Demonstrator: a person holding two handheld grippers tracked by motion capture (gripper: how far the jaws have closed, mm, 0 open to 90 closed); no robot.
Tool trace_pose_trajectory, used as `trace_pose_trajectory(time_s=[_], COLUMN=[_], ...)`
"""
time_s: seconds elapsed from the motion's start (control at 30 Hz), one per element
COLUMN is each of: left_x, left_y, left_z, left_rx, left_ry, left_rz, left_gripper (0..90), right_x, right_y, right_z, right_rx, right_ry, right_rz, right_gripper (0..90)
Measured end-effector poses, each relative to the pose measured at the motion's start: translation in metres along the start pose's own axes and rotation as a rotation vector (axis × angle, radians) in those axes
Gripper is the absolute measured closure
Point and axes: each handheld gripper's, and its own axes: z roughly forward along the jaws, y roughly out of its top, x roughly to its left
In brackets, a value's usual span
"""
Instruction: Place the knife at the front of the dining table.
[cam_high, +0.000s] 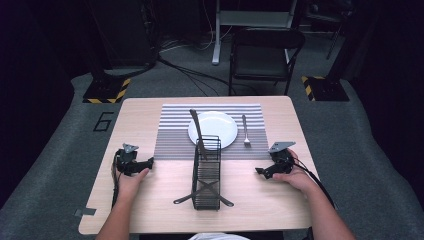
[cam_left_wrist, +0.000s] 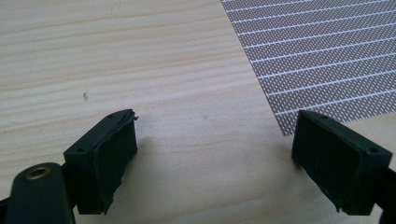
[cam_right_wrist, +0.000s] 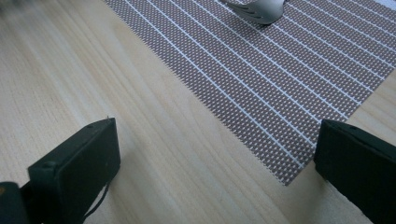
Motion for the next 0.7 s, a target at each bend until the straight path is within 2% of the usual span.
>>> trace_pose_trajectory(time_s=[0.3,0.37,0.4,0.47,0.5,0.53,0.6,0.7], left_x=[0.0,0.0,0.0,-0.001,-0.001,-0.001,-0.002,-0.003], left_y=[0.0,0.0,0.0,0.002,0.002,0.003,0.004,0.006], left_z=[0.0,-0.002,-0.003,-0.006,-0.006,-0.007,-0.008,-0.012], left_rx=[-0.007,-0.01,-0.007,0.006,0.006,0.006,0.013,0.025], left_ry=[0.008,0.006,0.006,-0.01,-0.01,-0.036,-0.047,-0.041], left_rz=[-0.003,-0.006,-0.008,-0.017,-0.017,-0.029,-0.041,-0.038], left_gripper=[15.0,21.9,21.9,33.9,35.0,36.7,38.6,42.4], right_x=[0.0,0.0,0.0,0.0,0.0,0.0,0.0,0.0], right_y=[0.0,0.0,0.0,0.0,0.0,0.0,0.0,0.0], right_z=[0.0,0.0,0.0,0.0,0.0,0.0,0.0,0.0], right_rx=[0.001,0.001,0.001,0.001,0.001,0.001,0.001,0.001], right_ry=[0.001,0.0,0.0,0.0,0.0,0.001,0.001,0.001], right_rz=[-0.001,-0.002,-0.001,-0.001,-0.001,-0.001,-0.001,-0.001], right_gripper=[0.0,0.0,0.0,0.0,0.0,0.0,0.0,0.0])
